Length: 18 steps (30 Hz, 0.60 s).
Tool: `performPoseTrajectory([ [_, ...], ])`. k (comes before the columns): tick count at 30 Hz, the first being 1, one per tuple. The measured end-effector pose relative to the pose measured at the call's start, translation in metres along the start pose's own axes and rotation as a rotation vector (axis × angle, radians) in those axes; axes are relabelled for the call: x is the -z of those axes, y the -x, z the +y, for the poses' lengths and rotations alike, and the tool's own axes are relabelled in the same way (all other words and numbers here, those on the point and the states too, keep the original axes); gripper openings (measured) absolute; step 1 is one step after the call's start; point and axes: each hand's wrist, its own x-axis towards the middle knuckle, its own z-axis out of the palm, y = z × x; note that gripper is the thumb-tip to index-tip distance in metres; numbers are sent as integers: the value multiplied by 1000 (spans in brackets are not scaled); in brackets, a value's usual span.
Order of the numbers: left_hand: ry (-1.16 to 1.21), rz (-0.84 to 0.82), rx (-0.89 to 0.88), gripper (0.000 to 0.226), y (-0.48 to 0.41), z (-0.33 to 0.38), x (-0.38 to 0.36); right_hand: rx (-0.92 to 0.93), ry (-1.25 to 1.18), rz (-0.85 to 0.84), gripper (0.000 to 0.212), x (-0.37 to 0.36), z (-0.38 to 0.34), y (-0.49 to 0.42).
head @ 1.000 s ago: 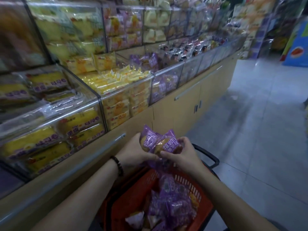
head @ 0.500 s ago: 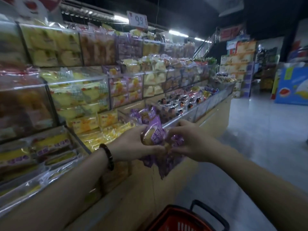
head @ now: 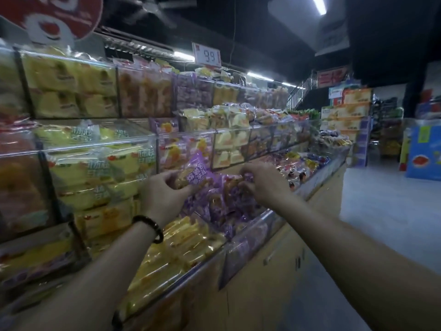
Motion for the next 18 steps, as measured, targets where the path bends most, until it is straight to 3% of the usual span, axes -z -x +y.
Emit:
performPoseTrajectory([
  [3,34,167,-57,54,-1,-24,-7,-13,18,-74,21,-44,3,-18],
  [7,9,246,-103,46,-4,-39,-7,-22,79,-161,23,-89,5,-38],
  [13,56,211,-123,40,-4,-45,-15,-50,196,-273,15,-132,15,-59],
  [18,21,180,-125,40,-3,-46,-18,-52,251,-348,28,-121,18,-58],
])
